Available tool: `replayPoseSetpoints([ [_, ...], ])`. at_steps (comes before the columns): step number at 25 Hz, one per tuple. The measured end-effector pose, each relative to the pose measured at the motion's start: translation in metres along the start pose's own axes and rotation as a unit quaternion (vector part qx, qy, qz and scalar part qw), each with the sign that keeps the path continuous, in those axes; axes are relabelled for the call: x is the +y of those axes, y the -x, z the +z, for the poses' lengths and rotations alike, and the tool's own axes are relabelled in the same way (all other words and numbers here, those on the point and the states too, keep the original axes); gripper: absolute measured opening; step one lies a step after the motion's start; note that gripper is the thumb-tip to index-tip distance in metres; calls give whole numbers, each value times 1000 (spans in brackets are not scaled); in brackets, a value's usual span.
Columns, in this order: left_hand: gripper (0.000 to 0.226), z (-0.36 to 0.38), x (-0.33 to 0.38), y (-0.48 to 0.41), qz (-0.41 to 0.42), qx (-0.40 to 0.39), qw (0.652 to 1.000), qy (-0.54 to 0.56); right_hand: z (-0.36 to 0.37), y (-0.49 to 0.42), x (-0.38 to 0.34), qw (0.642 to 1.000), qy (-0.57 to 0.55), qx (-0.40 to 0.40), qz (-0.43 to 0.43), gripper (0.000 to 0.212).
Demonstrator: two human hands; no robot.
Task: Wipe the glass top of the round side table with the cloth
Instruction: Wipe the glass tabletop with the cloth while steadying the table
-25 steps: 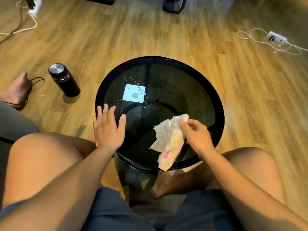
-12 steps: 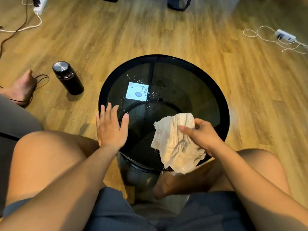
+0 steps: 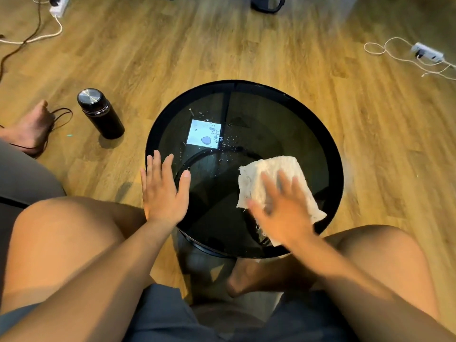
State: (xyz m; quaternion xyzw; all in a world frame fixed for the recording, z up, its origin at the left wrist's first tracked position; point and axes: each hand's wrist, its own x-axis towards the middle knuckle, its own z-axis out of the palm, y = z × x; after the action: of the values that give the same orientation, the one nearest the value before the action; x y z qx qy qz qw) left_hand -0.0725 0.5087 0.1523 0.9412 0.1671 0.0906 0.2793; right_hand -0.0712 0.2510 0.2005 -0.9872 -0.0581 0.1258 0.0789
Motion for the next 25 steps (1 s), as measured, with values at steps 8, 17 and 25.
replayPoseSetpoints([
  [8, 67, -1, -2, 1, 23, -21, 999, 9, -2, -108, 48, 996, 42, 11, 79, 57],
  [17, 65, 0, -3, 0, 23, -17, 1000, 1, -36, -203, 95, 994, 53, -14, 92, 65],
  [25, 68, 2, -2, -2, 0, -13, 1000, 2, -3, -55, 54, 999, 7, -26, -45, 65],
])
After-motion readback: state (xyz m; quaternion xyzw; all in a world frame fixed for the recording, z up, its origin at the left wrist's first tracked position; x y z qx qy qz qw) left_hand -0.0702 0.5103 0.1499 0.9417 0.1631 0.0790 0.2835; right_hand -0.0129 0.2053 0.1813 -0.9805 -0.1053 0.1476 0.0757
